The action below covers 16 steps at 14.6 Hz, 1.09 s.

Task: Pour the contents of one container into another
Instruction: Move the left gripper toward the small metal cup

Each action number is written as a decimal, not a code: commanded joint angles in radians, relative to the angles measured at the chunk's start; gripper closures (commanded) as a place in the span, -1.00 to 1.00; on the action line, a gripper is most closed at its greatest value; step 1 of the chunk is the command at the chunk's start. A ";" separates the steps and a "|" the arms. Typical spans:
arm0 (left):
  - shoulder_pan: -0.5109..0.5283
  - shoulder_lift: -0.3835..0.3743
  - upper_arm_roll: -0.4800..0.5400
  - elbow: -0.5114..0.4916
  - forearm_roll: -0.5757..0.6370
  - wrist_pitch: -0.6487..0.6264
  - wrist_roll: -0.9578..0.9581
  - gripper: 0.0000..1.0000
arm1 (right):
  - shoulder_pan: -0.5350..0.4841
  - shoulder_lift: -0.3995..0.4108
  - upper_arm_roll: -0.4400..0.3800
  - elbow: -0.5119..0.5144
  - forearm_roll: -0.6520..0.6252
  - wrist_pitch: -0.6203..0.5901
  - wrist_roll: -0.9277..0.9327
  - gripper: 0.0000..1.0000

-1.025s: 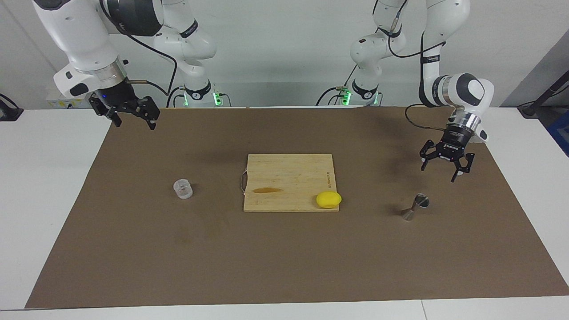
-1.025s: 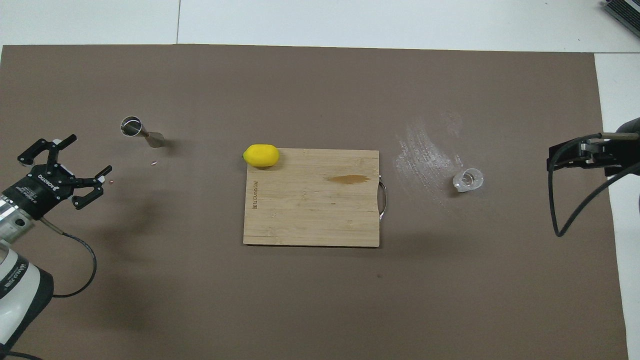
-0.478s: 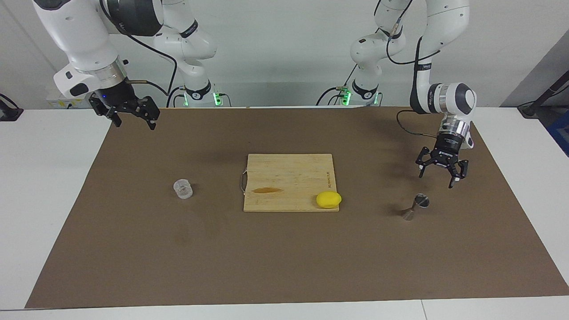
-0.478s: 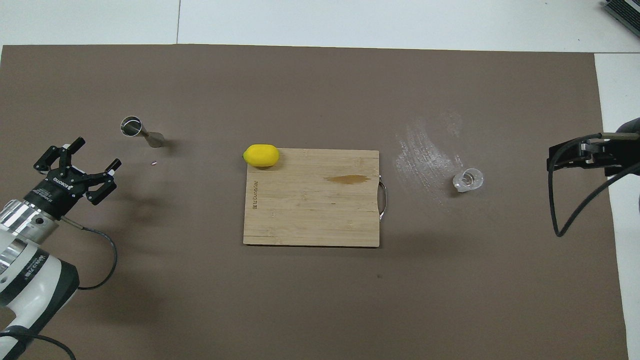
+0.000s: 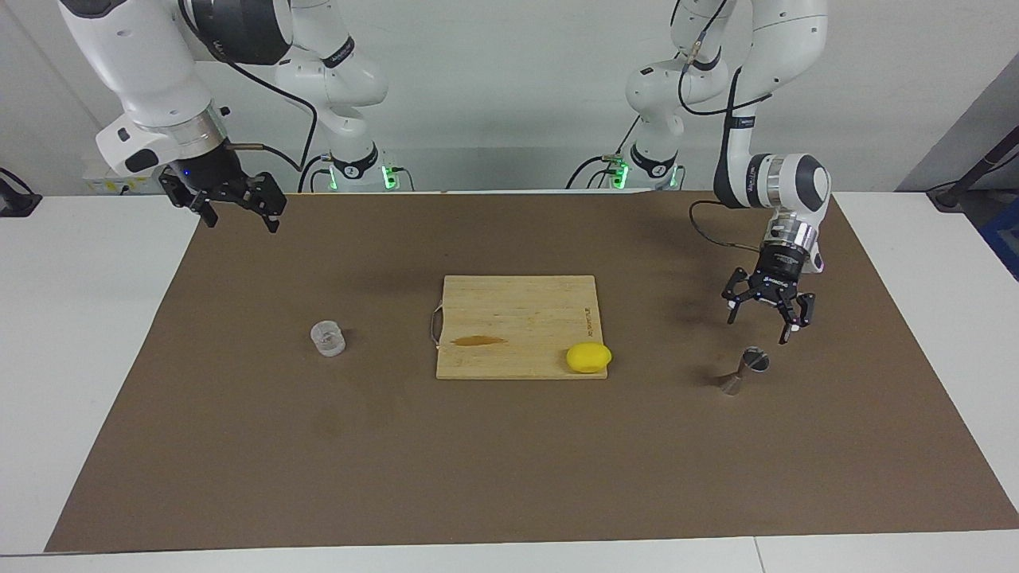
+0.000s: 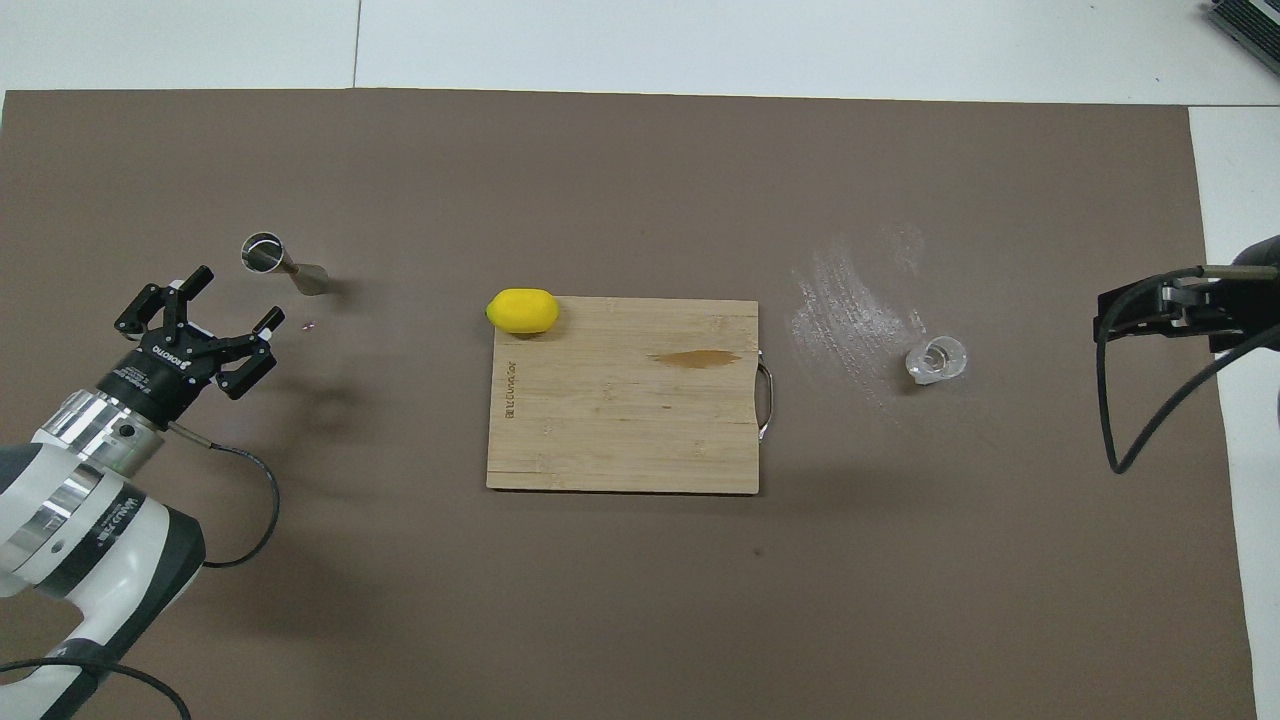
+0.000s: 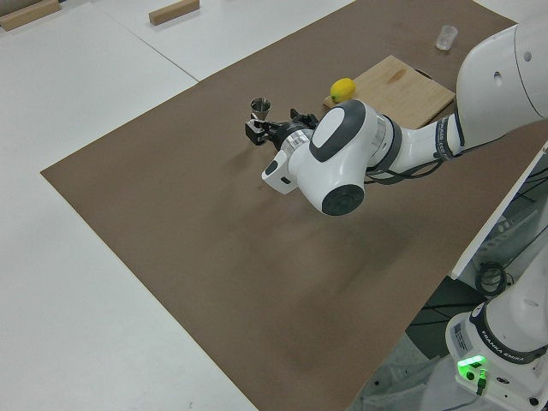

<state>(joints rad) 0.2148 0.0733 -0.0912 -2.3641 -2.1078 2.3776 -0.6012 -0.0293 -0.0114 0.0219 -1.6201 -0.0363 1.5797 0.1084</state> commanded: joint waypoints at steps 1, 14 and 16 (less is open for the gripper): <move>-0.032 0.031 0.001 0.034 -0.058 0.057 0.008 -1.00 | -0.009 -0.018 0.006 -0.020 -0.007 0.008 -0.021 -1.00; -0.046 0.114 -0.032 0.137 -0.112 0.104 0.015 -1.00 | -0.011 -0.019 0.006 -0.020 -0.007 0.008 -0.021 -1.00; -0.040 0.123 -0.032 0.140 -0.112 0.103 0.015 -1.00 | -0.009 -0.018 0.006 -0.020 -0.007 0.008 -0.021 -1.00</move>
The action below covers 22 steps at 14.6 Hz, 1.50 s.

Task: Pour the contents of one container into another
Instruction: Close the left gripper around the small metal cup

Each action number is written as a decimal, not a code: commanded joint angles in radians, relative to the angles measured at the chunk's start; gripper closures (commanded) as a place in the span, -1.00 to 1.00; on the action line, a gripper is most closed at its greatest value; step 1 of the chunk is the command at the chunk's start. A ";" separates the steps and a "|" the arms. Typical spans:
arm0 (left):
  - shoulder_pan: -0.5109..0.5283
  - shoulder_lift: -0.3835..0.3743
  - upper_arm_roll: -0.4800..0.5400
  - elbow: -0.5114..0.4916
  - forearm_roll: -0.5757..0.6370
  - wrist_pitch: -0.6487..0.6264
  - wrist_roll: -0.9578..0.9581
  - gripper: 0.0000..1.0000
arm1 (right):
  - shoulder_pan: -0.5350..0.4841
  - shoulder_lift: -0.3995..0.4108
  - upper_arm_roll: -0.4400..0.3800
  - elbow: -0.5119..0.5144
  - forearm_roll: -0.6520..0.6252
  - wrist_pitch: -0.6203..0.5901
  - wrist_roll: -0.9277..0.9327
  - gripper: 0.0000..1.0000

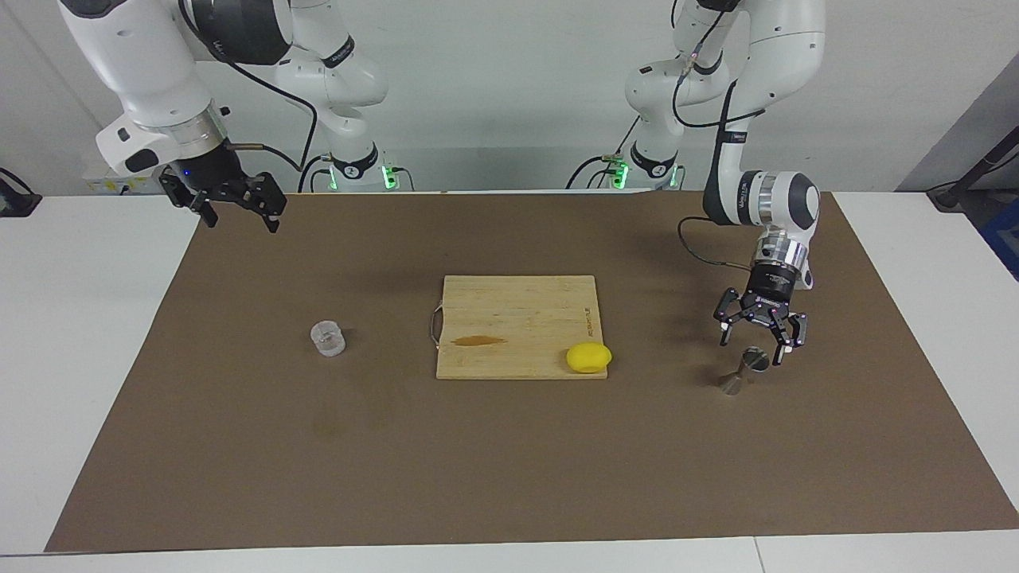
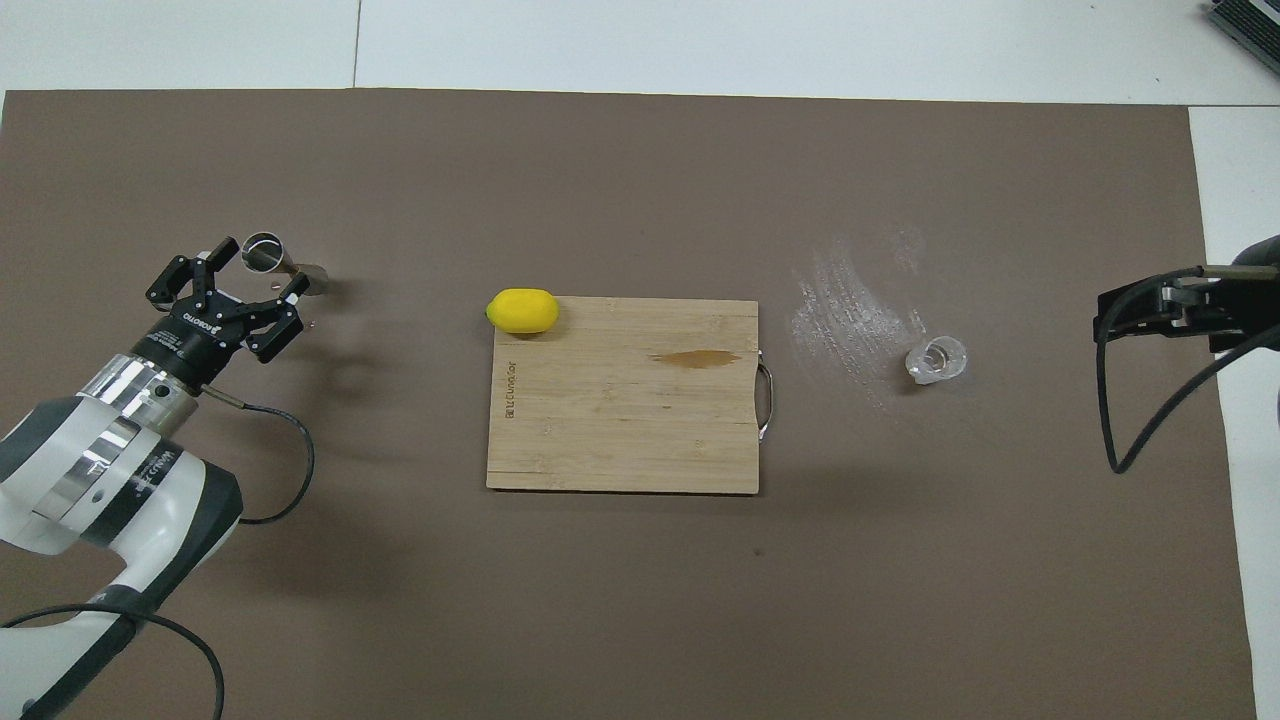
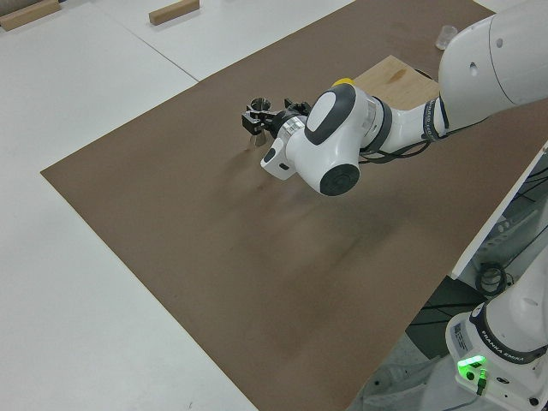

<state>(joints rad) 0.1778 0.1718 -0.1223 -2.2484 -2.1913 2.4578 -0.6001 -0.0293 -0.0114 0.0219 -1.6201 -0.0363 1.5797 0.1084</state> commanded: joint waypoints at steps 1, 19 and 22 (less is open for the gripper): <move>0.000 0.026 0.000 0.023 -0.028 0.023 0.014 -1.00 | -0.009 -0.019 0.006 -0.020 -0.007 0.008 -0.021 -1.00; 0.011 0.026 -0.002 0.029 -0.033 0.018 0.020 -0.40 | -0.009 -0.019 0.006 -0.018 -0.007 0.008 -0.021 -1.00; 0.009 0.028 -0.002 0.038 -0.054 0.020 0.022 -0.40 | -0.009 -0.019 0.006 -0.020 -0.007 0.008 -0.021 -1.00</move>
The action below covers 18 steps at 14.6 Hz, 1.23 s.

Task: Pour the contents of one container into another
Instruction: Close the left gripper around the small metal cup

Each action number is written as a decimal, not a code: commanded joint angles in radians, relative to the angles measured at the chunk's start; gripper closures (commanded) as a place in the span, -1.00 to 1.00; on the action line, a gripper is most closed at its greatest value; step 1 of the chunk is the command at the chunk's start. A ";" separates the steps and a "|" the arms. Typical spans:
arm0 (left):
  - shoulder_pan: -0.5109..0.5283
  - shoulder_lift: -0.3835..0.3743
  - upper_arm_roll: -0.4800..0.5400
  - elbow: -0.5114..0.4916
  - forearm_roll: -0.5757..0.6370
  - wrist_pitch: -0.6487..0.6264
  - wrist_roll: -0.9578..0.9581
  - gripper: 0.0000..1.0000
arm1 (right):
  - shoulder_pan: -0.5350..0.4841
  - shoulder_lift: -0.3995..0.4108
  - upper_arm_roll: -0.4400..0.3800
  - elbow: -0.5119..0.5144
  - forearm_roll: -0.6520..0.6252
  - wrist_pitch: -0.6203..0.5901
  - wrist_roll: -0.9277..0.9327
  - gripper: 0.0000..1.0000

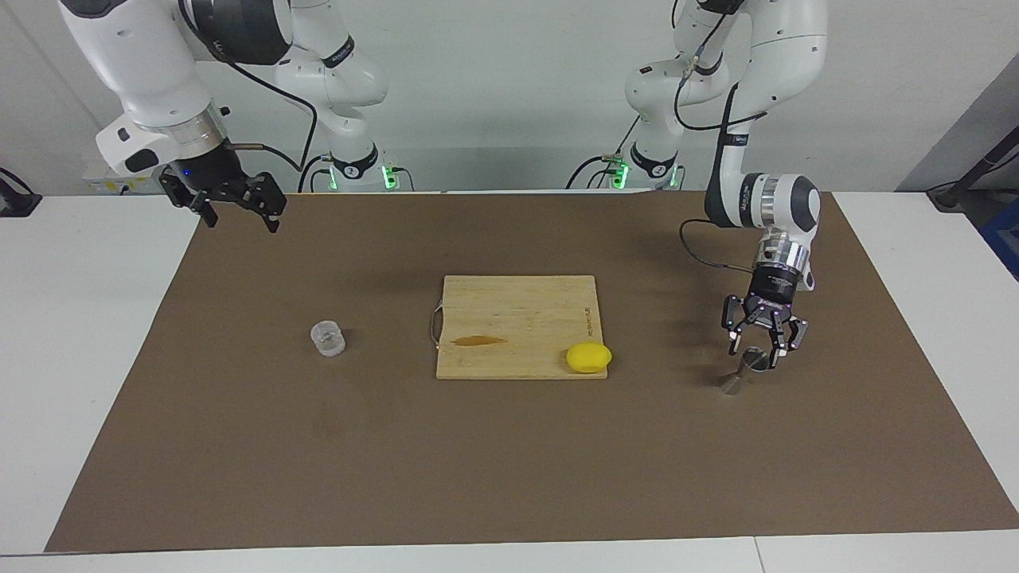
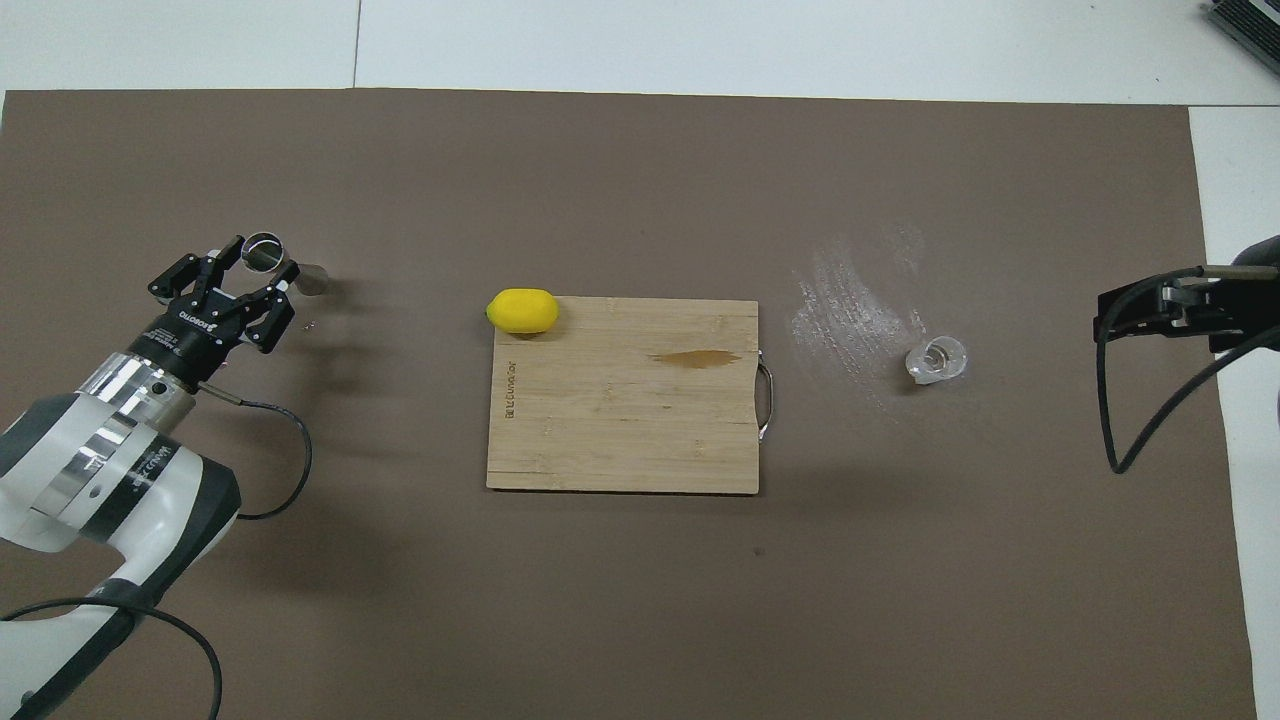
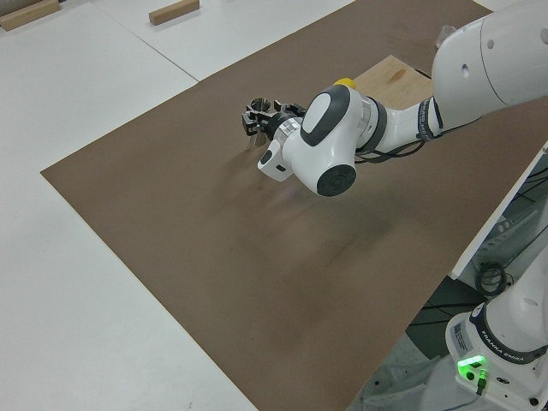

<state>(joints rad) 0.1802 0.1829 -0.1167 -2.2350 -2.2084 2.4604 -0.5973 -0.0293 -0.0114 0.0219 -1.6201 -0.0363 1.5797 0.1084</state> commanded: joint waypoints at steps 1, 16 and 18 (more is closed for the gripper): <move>0.007 0.017 -0.008 0.026 -0.040 0.018 0.019 -0.40 | -0.009 -0.018 0.006 -0.020 -0.007 0.008 -0.021 -1.00; 0.005 0.024 -0.009 0.023 -0.051 0.019 0.017 1.00 | -0.009 -0.019 0.006 -0.020 -0.007 0.008 -0.021 -1.00; 0.005 0.024 -0.009 0.025 -0.050 0.009 0.014 1.00 | -0.009 -0.019 0.006 -0.020 -0.007 0.008 -0.021 -1.00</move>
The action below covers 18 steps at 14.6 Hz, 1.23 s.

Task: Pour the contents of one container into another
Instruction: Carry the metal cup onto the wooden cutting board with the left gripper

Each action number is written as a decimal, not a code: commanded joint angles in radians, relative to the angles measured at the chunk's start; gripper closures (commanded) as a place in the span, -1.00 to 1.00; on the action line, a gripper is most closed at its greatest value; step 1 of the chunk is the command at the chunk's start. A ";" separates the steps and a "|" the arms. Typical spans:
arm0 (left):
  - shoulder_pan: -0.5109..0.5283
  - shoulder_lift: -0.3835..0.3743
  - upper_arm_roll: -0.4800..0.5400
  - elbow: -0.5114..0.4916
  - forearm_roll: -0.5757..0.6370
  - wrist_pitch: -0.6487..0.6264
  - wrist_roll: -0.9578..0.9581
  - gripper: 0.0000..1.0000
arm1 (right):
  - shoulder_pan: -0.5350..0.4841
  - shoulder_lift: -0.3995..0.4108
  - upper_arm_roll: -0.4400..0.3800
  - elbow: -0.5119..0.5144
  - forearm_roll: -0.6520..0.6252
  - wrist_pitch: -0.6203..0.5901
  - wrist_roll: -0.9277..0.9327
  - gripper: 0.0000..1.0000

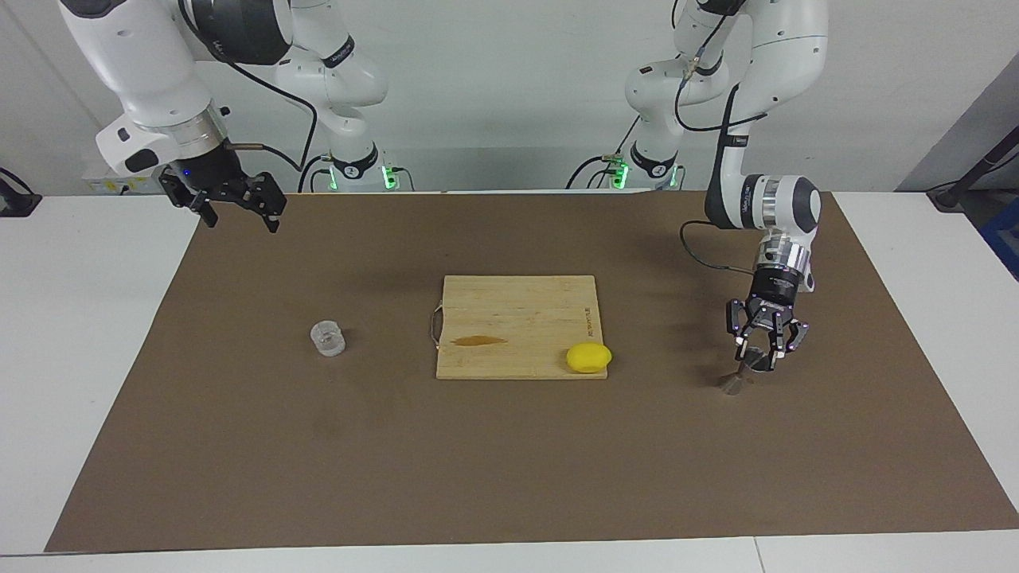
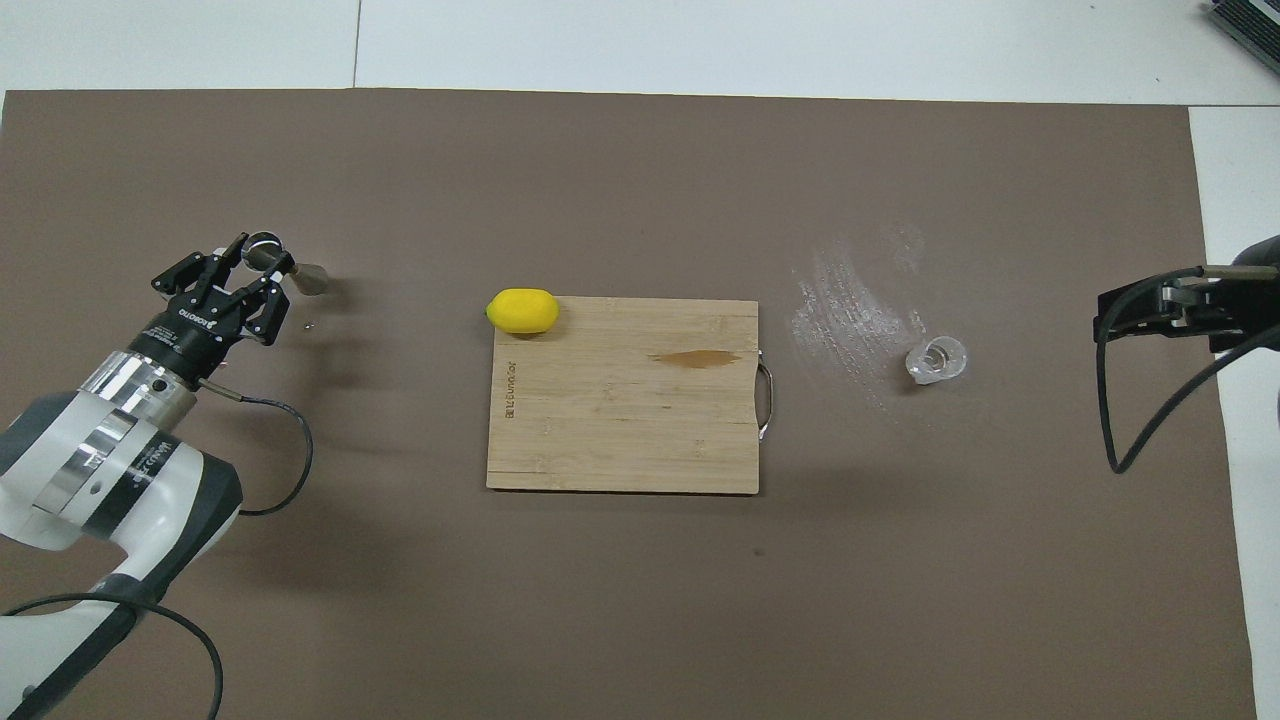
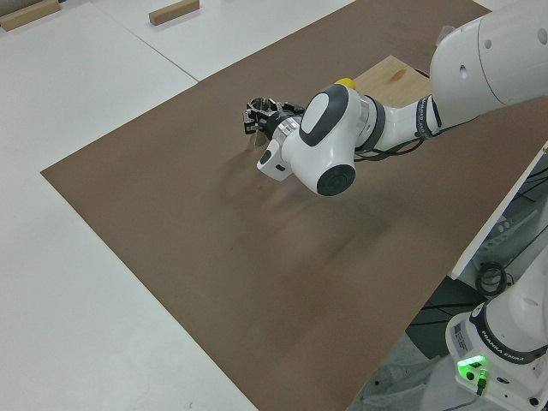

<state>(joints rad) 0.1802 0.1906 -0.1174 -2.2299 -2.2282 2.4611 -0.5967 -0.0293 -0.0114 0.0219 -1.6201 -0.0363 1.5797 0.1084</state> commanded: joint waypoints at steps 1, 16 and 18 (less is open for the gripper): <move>0.001 0.015 -0.008 0.018 -0.030 0.003 0.005 1.00 | -0.009 -0.019 0.006 -0.020 -0.007 0.008 -0.021 -1.00; -0.019 -0.114 -0.340 0.033 -0.004 -0.079 -0.066 1.00 | -0.009 -0.019 0.006 -0.020 -0.007 0.008 -0.021 -1.00; -0.109 -0.118 -0.344 0.041 -0.004 -0.064 -0.080 1.00 | -0.011 -0.019 0.006 -0.020 -0.007 0.008 -0.021 -1.00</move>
<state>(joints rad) 0.1458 0.0906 -0.4630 -2.1912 -2.2297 2.3851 -0.6407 -0.0293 -0.0114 0.0219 -1.6201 -0.0363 1.5797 0.1084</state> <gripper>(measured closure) 0.489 0.000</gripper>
